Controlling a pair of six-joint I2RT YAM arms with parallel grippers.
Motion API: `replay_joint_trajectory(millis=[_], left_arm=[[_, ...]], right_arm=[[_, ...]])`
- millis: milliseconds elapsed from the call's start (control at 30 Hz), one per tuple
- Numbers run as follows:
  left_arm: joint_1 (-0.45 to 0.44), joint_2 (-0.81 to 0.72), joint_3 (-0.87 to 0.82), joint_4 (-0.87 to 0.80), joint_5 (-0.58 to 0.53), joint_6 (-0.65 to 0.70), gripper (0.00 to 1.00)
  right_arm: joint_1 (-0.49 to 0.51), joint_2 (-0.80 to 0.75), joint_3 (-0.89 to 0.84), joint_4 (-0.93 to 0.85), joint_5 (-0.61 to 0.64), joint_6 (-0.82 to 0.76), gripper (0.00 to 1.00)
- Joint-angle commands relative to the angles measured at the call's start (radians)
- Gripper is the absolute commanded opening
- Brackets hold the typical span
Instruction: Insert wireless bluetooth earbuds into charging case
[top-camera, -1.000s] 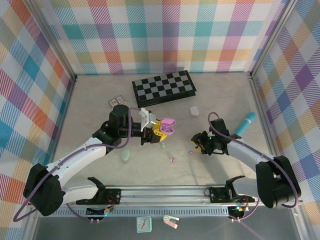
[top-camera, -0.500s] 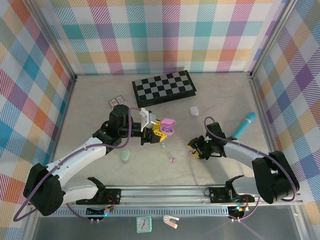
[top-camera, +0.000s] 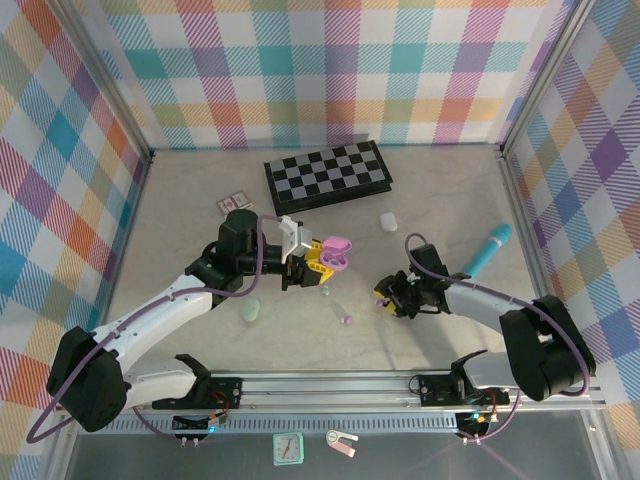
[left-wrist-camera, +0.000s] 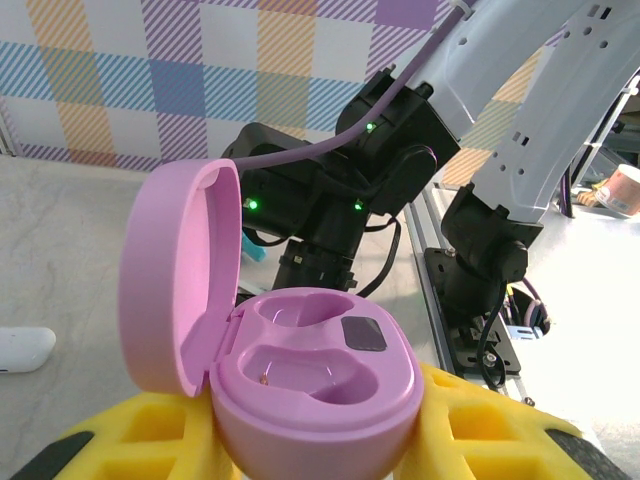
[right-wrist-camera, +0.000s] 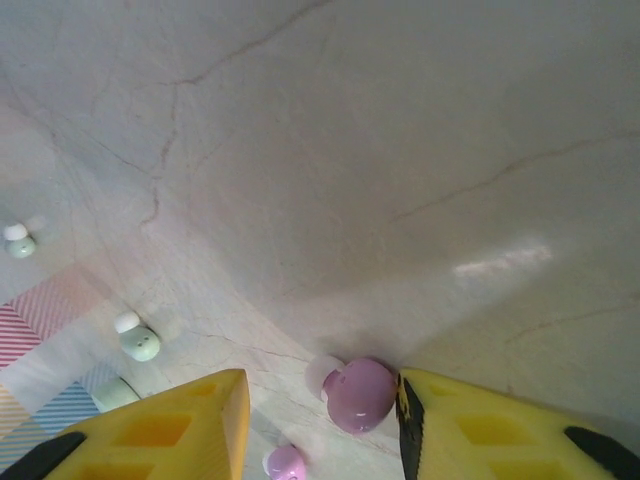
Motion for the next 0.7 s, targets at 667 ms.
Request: replay_joint_trajectory(millis=[667], left_arm=[[0.008,0.001,0.007,-0.002,0.037,0.015,0.24]], right_arm=[[0.004,0.038,-0.005,0.044,-0.004,-0.042,0.37]])
